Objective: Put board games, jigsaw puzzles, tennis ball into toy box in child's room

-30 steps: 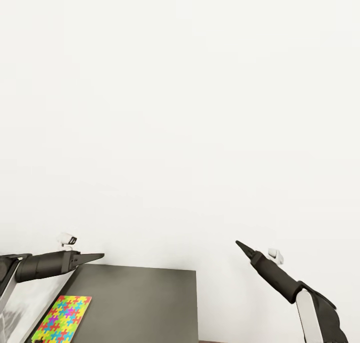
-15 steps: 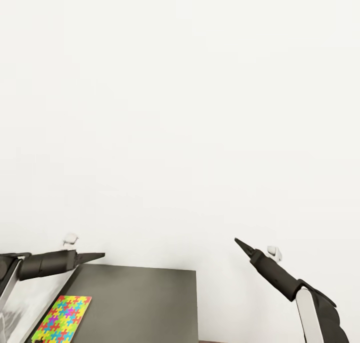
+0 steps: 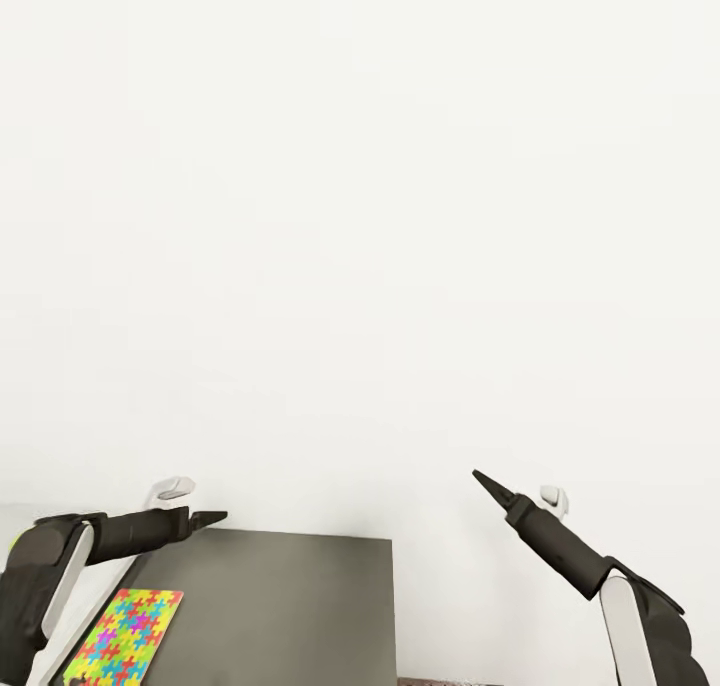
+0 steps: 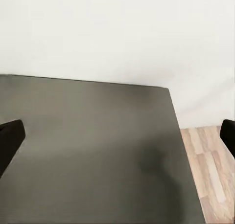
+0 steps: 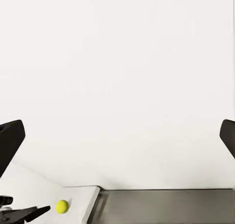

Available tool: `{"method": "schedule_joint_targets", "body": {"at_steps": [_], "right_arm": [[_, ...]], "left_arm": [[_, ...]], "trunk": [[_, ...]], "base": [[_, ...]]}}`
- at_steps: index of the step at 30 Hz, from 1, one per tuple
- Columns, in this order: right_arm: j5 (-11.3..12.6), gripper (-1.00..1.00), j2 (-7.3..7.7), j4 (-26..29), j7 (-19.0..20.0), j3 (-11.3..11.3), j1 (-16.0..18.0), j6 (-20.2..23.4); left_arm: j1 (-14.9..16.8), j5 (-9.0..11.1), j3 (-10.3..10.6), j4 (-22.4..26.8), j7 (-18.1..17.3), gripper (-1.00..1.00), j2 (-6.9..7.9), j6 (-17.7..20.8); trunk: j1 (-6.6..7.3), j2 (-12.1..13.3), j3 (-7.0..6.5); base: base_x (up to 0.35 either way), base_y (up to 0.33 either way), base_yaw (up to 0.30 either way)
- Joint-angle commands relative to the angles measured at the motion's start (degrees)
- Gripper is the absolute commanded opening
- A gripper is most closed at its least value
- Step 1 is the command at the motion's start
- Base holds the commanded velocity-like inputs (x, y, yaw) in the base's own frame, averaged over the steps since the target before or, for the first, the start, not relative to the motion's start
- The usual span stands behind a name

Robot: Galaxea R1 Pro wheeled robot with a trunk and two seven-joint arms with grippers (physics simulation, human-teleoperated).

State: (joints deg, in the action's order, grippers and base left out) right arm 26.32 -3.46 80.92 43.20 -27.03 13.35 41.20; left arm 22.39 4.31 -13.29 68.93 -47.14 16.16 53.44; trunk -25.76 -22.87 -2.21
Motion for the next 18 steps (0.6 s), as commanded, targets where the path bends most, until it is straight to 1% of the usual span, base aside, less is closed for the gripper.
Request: {"method": "schedule_joint_targets", "body": {"at_steps": [1,3,7,11,18], "right_arm": [[0.1,1.0,-0.05,0.1,0.2,-0.2,-0.1,0.4],[0.1,1.0,-0.05,0.2,0.2,-0.2,-0.2,0.4],[0.1,1.0,0.0,0.3,0.2,-0.3,-0.4,0.7],[0.1,1.0,-0.02,0.3,0.2,-0.4,-0.5,1.0],[0.1,1.0,0.0,0.2,0.2,-0.4,-0.5,1.0]], "left_arm": [[0.1,0.5,0.0,-0.8,3.3,1.0,-0.83,-0.6],[0.1,0.5,0.0,-1.5,5.9,1.0,-1.37,-1.4],[0.1,0.4,0.0,-3.0,10.1,1.0,-2.03,-2.5],[0.1,0.4,0.1,-3.9,11.7,1.0,-2.2,-3.2],[0.1,0.3,0.1,-4.3,12.7,1.0,-2.21,-4.1]], "trunk": [[-0.02,-0.1,0.11],[-0.02,-0.1,0.28],[-0.02,-0.1,0.64],[-0.02,-0.1,1.01],[-0.02,-0.1,1.66]], "base": [[0.0,0.0,0.0],[0.0,0.0,0.0],[0.0,0.0,0.0],[0.0,0.0,0.0],[0.0,0.0,0.0]]}}
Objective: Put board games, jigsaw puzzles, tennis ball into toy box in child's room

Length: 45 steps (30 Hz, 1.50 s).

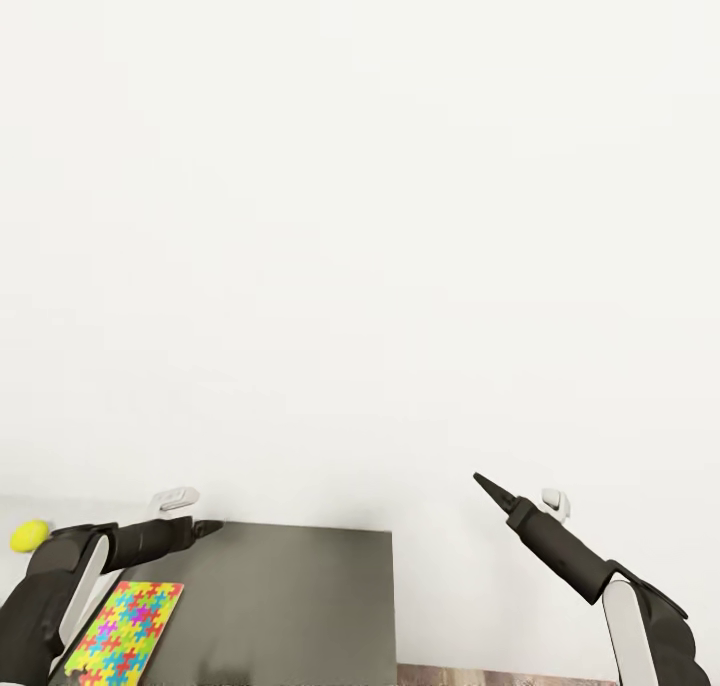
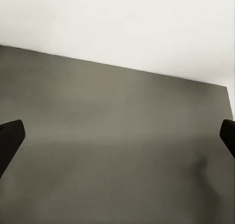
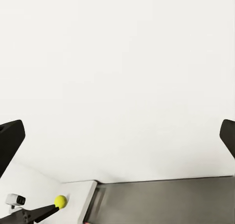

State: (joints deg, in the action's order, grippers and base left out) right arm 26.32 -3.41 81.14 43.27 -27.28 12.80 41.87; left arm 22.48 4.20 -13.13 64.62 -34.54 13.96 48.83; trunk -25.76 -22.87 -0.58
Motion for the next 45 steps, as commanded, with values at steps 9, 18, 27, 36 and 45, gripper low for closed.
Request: {"method": "schedule_joint_targets", "body": {"at_steps": [9,18,27,36,45], "right_arm": [[0.1,1.0,0.0,-0.2,0.1,-0.2,0.0,0.3],[0.4,1.0,1.01,-0.5,0.1,-0.2,0.0,0.2],[0.6,1.0,1.27,-0.5,0.1,-0.5,0.0,0.2],[0.7,1.0,1.3,-0.5,0.1,-0.7,0.0,0.2],[0.7,1.0,1.65,-0.5,0.1,-0.7,0.0,0.2]], "left_arm": [[0.0,0.3,-0.1,-0.5,3.0,1.0,0.09,0.2],[0.1,0.3,-0.1,-0.7,10.1,1.0,0.05,-0.2],[0.3,0.4,-0.1,-6.0,15.3,1.0,-0.08,-3.6],[2.7,0.2,-0.1,-14.8,17.4,1.0,0.08,-8.8],[3.3,-0.1,-0.1,-17.4,23.9,1.0,-0.03,-10.4]], "trunk": [[-0.02,0.0,0.86],[-0.02,0.0,1.2],[-0.02,0.0,1.23],[-0.02,0.0,1.23],[-0.02,0.0,1.23]], "base": [[0.0,0.0,0.0],[0.0,0.0,0.0],[0.0,0.0,0.0],[0.0,0.0,0.0],[0.0,0.0,0.0]]}}
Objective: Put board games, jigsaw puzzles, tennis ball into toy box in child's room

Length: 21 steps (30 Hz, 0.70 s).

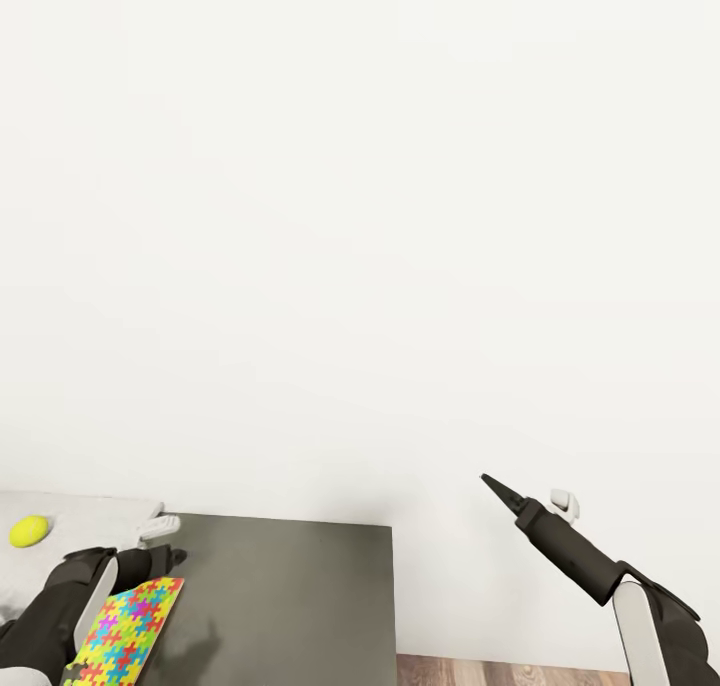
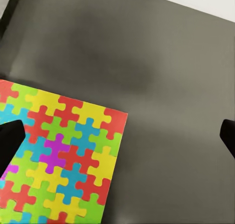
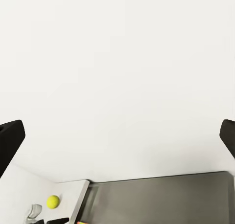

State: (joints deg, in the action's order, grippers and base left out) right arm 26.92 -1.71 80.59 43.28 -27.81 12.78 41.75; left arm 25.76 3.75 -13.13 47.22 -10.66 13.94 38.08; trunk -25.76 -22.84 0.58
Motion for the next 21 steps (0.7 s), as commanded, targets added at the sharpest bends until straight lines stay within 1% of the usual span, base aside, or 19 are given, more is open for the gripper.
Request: {"method": "schedule_joint_targets", "body": {"at_steps": [1,8,21], "right_arm": [[0.1,1.0,0.01,0.0,0.1,-0.1,0.1,0.3],[0.1,1.0,0.11,-0.1,0.1,-0.2,0.1,0.3],[0.1,1.0,0.13,-0.1,0.1,-0.5,0.1,0.3]], "left_arm": [[0.1,0.4,-0.1,-0.1,0.8,1.0,-0.02,-0.5],[0.1,0.6,-0.1,-0.4,2.2,1.0,-0.05,-3.1],[0.2,0.7,-0.1,-0.5,2.1,1.0,0.32,-3.5]], "trunk": [[-0.03,-0.1,0.06],[-0.03,-0.1,0.06],[-0.03,-0.1,0.06]], "base": [[0.0,0.0,0.0],[0.0,0.0,0.0],[0.0,0.0,0.0]]}}
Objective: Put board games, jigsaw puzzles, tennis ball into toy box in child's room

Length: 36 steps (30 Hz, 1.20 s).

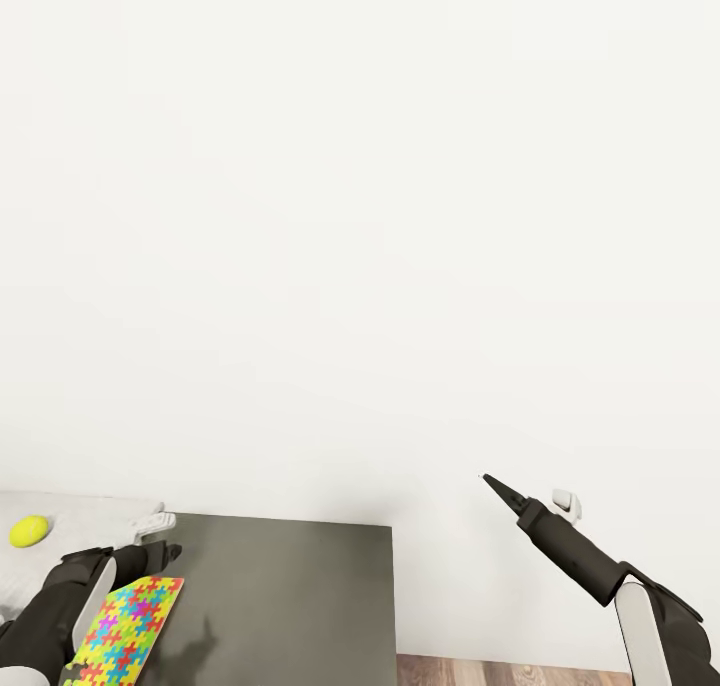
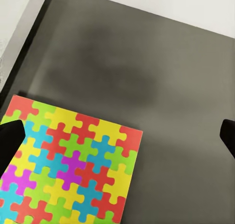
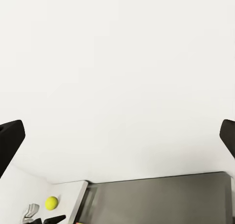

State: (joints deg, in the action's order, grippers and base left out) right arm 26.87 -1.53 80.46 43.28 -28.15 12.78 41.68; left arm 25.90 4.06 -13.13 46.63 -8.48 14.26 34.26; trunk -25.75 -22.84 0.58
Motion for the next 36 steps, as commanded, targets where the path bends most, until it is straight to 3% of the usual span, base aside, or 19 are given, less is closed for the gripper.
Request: {"method": "schedule_joint_targets", "body": {"at_steps": [1,16,26,36], "right_arm": [[0.1,1.0,-0.05,0.0,0.1,-0.1,0.1,0.3],[0.0,1.0,-0.05,0.0,0.1,-0.2,0.1,0.3],[0.0,1.0,-0.05,0.0,0.2,-0.2,0.1,0.3],[-0.1,1.0,-0.05,0.0,0.2,-0.2,0.1,0.3]], "left_arm": [[0.0,0.4,-0.1,0.0,-0.1,1.0,0.01,0.4],[0.8,0.4,-0.2,-1.6,-0.4,1.0,0.68,3.9],[4.7,0.4,-0.2,-8.5,-3.1,1.0,3.65,3.9],[5.2,0.2,-0.2,-9.6,-4.8,1.0,4.17,3.6]], "trunk": [[-0.03,-0.1,0.06],[-0.03,-0.1,0.73],[-0.03,-0.1,1.51],[-0.03,-0.1,2.35]], "base": [[0.0,0.0,0.0],[0.0,0.0,0.0],[0.0,0.0,0.0],[0.0,0.0,0.0]]}}
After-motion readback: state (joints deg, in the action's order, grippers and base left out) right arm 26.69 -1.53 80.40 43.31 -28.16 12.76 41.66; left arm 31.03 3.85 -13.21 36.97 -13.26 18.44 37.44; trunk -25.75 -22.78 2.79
